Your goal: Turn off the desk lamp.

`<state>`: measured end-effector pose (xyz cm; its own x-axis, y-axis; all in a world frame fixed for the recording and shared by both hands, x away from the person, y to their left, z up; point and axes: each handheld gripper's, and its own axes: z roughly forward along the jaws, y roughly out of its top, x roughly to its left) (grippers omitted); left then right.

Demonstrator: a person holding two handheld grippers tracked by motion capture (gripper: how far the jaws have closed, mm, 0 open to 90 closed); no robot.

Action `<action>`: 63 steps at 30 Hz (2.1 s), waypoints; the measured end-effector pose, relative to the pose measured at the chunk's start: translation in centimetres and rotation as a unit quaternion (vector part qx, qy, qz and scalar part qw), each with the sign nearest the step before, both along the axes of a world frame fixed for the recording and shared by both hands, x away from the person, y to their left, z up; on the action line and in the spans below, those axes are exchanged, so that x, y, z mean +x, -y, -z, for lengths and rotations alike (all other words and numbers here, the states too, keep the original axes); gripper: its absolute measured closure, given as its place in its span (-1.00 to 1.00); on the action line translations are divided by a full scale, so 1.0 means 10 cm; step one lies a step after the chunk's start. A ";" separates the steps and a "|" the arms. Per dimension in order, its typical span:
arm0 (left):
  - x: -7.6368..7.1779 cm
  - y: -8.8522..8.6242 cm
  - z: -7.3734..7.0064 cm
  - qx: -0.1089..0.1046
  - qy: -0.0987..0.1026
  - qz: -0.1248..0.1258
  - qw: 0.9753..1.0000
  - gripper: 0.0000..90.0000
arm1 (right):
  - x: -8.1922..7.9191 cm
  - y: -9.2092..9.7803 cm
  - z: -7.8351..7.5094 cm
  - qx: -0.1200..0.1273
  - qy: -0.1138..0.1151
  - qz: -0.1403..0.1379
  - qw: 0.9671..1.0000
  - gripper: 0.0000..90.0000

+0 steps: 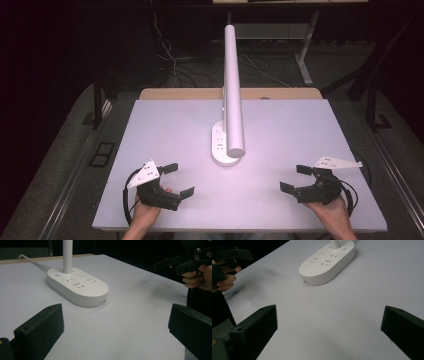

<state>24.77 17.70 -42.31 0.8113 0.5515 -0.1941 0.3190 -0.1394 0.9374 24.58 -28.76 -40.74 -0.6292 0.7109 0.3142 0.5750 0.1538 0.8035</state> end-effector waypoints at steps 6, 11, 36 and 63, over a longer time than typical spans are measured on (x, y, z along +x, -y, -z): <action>0.00 0.00 0.00 -0.001 0.000 0.001 1.000 -1.00 | -0.02 -0.03 -0.01 -0.013 0.002 -0.008 1.000 -0.99; -0.01 0.00 0.00 -0.001 -0.001 0.002 1.000 -1.00 | -0.01 -0.03 0.00 -0.017 -0.001 -0.007 1.000 -0.99; -0.03 -0.01 0.00 0.001 0.000 0.002 1.000 -1.00 | 0.00 0.01 -0.01 -0.019 -0.025 -0.009 0.999 -0.98; -0.04 -0.01 0.01 0.001 -0.003 -0.001 1.000 -1.00 | 0.35 -0.18 -0.24 -0.052 -0.036 -0.040 0.997 -0.98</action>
<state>24.39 17.77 -42.38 0.8090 0.5539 -0.1970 0.3241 -0.1407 0.9355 28.11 -26.94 -38.37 -0.6630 0.6911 0.2878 0.6135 0.2813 0.7379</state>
